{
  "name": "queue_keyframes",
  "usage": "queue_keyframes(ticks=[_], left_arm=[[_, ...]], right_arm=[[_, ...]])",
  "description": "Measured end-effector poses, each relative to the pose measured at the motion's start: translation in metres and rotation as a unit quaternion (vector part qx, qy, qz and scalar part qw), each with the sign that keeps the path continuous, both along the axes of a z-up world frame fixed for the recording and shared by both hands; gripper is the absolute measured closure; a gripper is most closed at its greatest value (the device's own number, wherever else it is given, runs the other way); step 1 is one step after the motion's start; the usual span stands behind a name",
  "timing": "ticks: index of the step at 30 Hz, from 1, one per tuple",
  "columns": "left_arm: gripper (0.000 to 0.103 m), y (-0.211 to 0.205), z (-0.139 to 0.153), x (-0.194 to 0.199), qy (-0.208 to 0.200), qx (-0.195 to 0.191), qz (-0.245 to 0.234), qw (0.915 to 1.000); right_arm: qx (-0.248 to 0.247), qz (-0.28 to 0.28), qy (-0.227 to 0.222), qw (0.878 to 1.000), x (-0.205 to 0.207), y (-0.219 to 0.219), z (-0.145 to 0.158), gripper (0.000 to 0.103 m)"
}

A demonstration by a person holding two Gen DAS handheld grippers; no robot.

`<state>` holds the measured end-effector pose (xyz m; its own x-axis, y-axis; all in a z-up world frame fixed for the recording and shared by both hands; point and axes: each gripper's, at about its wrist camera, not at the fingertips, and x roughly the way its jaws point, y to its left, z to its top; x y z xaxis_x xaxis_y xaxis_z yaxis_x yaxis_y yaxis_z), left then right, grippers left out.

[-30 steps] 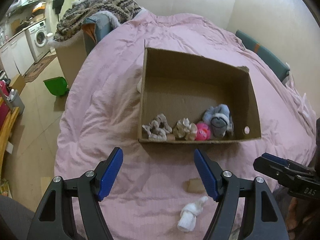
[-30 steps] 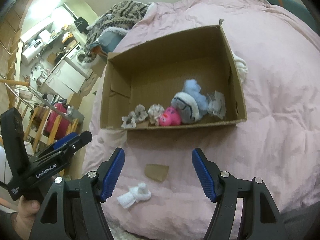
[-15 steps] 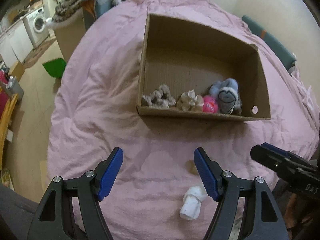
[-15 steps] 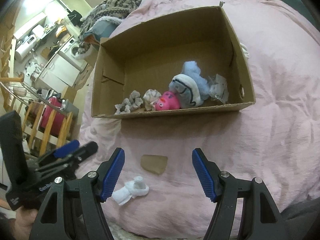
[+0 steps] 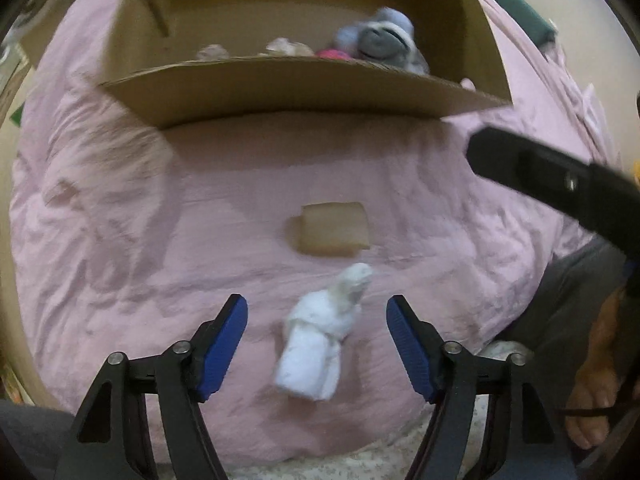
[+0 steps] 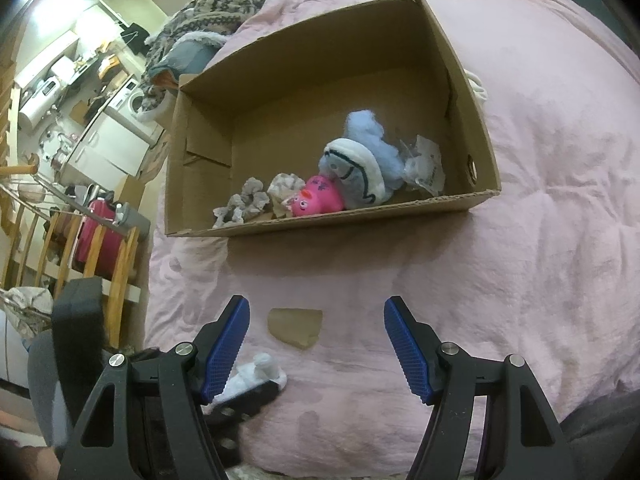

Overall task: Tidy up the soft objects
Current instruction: 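Grasp the white sock with the left gripper, then grasp the beige silicone piece with the right gripper while the left holds the sock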

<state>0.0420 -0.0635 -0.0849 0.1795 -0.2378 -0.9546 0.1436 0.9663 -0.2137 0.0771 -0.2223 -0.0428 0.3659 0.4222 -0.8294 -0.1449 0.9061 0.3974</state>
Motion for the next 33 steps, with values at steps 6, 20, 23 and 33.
queue_keyframes(ticks=[6, 20, 23, 33], left_arm=[[0.073, -0.006, -0.010, -0.002, 0.019, 0.011, -0.016, 0.9996], [0.075, 0.062, 0.043, 0.001, -0.086, 0.058, 0.111, 0.9884], [0.074, 0.065, 0.047, 0.005, -0.094, 0.061, 0.121, 0.9863], [0.074, 0.071, 0.039, 0.011, -0.078, 0.070, 0.140, 0.9845]], right_arm=[[0.005, -0.006, 0.012, 1.000, 0.002, -0.004, -0.004, 0.029], [-0.021, 0.053, 0.052, 0.997, 0.017, 0.031, -0.028, 0.029], [-0.067, 0.091, 0.055, 0.992, 0.017, 0.052, -0.040, 0.029], [-0.107, 0.160, 0.058, 0.980, 0.016, 0.096, -0.067, 0.029]])
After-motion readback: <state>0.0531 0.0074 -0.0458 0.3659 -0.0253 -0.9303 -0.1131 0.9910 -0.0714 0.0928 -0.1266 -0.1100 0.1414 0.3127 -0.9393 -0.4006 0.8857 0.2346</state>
